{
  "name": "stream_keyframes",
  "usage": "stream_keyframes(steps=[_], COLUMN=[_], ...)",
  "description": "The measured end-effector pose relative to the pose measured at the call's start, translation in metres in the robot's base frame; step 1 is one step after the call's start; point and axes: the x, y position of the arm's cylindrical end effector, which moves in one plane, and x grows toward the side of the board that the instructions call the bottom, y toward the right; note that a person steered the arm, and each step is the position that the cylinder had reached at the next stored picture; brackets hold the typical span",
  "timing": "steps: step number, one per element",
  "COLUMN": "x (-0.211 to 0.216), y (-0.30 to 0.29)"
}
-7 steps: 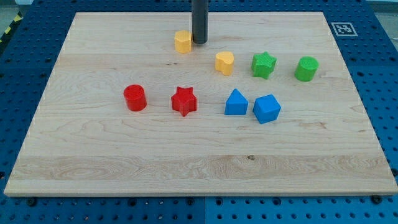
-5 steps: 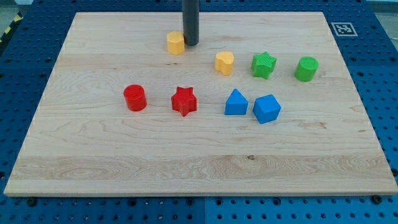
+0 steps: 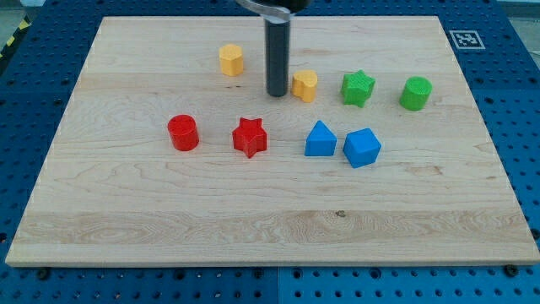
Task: Slide the green star and green circle to the center right
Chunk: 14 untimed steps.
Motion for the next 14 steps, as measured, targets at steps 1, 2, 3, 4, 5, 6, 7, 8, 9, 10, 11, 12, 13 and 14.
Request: stream_keyframes(steps=[1, 2, 3, 4, 5, 6, 7, 8, 9, 10, 11, 12, 13, 14], x=[0.001, 0.002, 0.002, 0.002, 0.001, -0.018, -0.022, -0.018, -0.011, -0.007, -0.007, -0.008, -0.008, -0.008], y=[0.042, 0.075, 0.088, 0.087, 0.087, 0.087, 0.087, 0.080, 0.054, 0.047, 0.046, 0.050, 0.092, 0.142])
